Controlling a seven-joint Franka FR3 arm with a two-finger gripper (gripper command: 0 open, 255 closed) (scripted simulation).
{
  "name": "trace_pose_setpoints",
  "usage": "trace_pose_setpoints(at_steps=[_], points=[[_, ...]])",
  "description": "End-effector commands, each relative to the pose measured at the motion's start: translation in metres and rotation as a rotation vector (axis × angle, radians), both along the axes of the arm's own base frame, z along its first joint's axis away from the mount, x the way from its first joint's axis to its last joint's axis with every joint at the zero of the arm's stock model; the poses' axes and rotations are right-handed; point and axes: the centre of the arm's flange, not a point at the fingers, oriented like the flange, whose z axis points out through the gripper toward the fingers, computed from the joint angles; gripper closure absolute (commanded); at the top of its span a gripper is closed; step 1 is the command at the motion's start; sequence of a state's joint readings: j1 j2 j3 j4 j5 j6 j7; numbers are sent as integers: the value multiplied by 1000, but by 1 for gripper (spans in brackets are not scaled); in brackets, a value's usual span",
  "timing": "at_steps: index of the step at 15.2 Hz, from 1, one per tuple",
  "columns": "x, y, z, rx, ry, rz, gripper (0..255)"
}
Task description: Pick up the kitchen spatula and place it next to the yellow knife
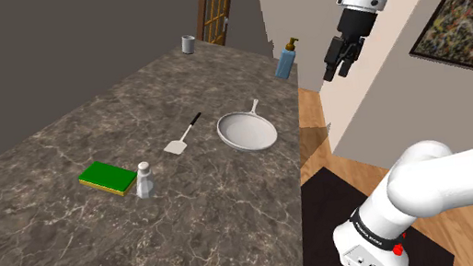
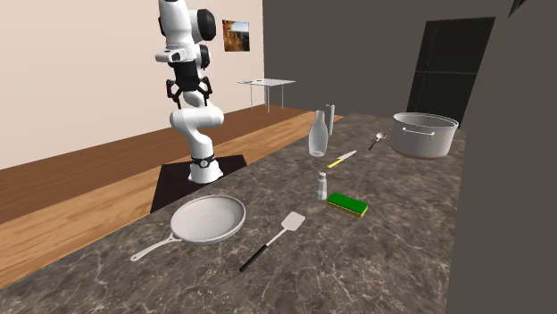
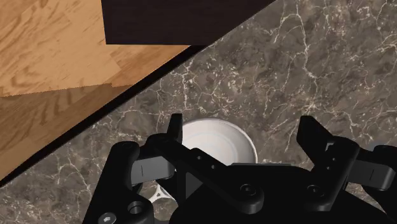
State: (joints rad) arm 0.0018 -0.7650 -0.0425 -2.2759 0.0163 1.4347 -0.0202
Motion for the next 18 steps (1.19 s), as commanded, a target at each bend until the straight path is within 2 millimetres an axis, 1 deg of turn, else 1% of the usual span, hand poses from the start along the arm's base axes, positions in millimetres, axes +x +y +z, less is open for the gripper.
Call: trace_pose_setpoints(at_steps=[1,9,14,18], points=[[0,0,0,0,0,0,0],[50,70,-59,-22,-21,-190,0],[88,107,-97,-36,-33,-309,0],[121,133,-126,-47,-44,-404,0]])
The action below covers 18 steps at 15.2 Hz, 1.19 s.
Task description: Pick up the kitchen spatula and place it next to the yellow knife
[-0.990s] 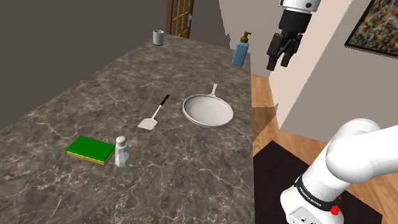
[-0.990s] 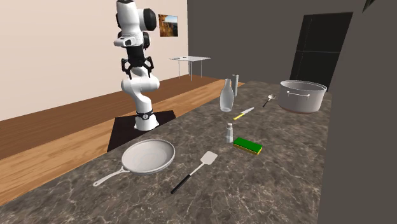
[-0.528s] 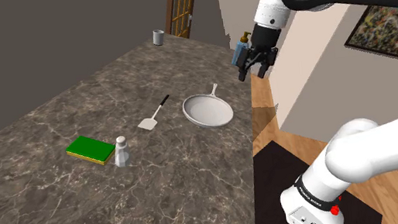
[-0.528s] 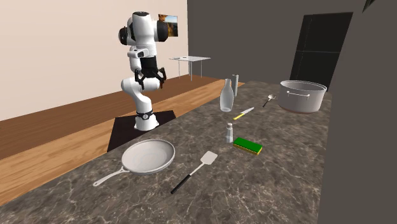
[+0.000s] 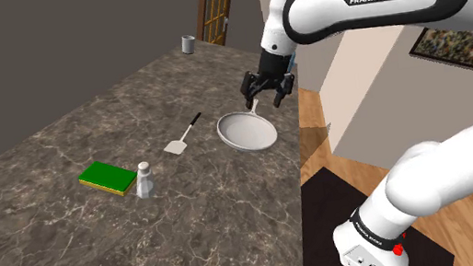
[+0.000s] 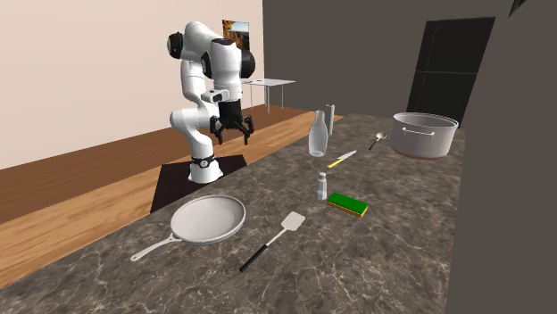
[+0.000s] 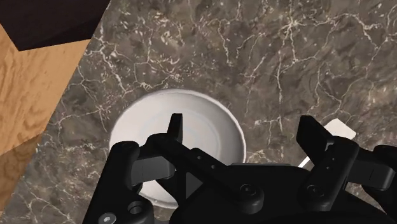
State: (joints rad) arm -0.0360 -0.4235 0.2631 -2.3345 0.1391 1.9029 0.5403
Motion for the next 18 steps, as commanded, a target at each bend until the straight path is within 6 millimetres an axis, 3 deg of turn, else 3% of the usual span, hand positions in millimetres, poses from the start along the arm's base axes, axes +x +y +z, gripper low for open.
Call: trace_pose_setpoints(at_steps=[1,10,18], points=[[19,12,-14,-4,-7,-51,0],[105,55,-81,-29,-31,-265,0],[189,76,-139,-51,-51,-455,0]])
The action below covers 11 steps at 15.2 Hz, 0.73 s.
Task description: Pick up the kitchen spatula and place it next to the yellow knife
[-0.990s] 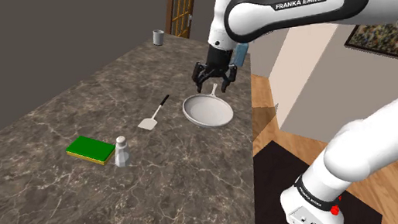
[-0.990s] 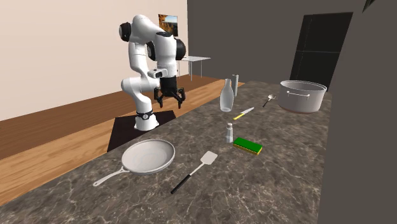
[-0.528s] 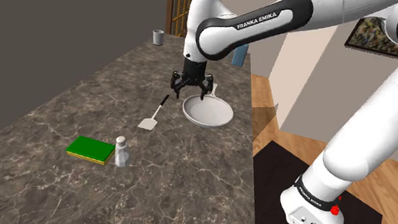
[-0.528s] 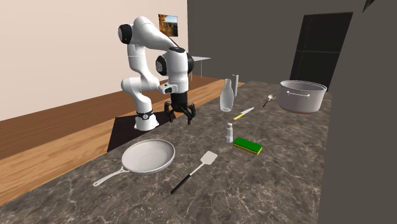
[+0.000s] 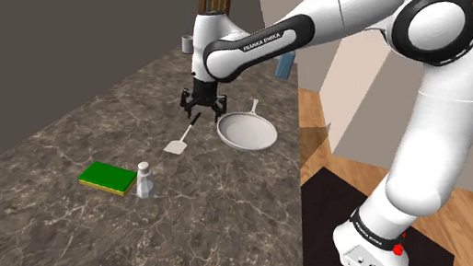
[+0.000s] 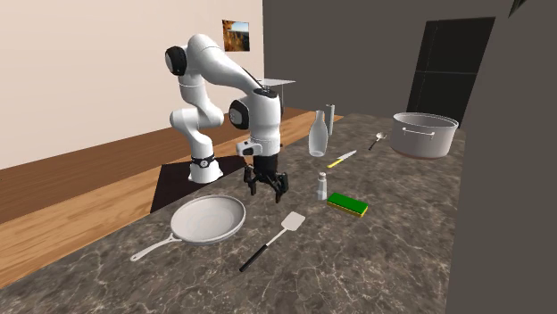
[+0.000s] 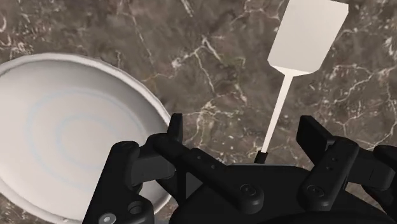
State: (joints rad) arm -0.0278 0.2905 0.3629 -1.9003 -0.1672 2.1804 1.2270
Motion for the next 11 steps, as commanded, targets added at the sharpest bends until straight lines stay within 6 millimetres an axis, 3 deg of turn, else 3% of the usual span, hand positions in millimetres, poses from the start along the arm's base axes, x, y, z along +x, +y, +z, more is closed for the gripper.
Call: trace_pose_setpoints(at_steps=[1,6,11], points=[[22,3,-15,-6,-6,-51,0],[76,6,-50,-20,-19,-169,0],[81,5,-74,-21,-20,-179,0]])
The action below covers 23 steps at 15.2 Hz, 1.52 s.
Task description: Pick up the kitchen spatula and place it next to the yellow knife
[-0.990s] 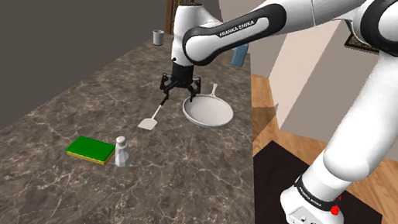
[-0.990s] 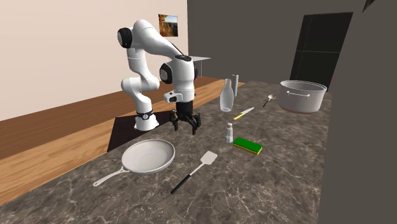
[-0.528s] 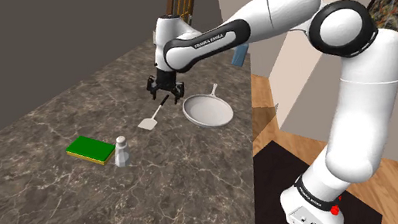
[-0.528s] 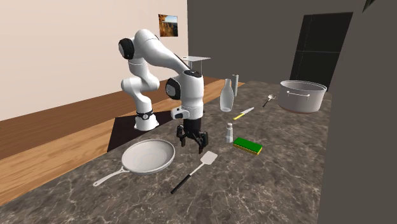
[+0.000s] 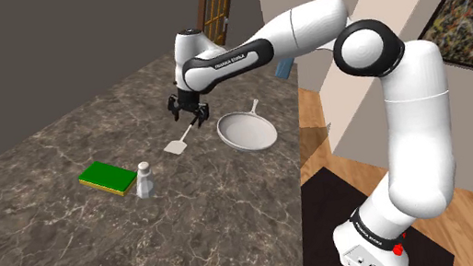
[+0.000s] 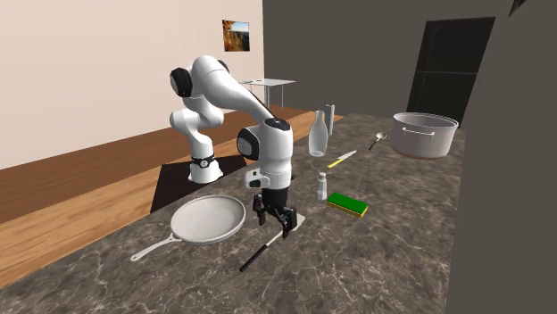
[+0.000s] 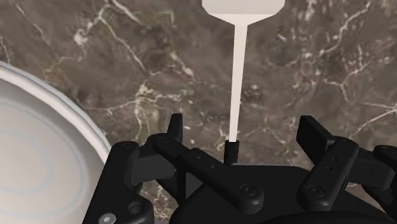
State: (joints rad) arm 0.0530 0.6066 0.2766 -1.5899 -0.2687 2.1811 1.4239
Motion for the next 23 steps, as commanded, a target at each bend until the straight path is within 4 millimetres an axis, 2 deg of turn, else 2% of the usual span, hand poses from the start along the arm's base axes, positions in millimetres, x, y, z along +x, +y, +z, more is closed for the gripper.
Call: trace_pose_setpoints(at_steps=[1,3,11,12,21,23], points=[[1,1,-12,0,-1,-1,0],[1,0,-26,0,-1,-1,0],[1,0,-26,0,-1,-1,0],[1,0,-26,0,-1,-1,255],[1,0,-26,0,-1,-1,255],[1,0,-15,0,-1,-1,255]])
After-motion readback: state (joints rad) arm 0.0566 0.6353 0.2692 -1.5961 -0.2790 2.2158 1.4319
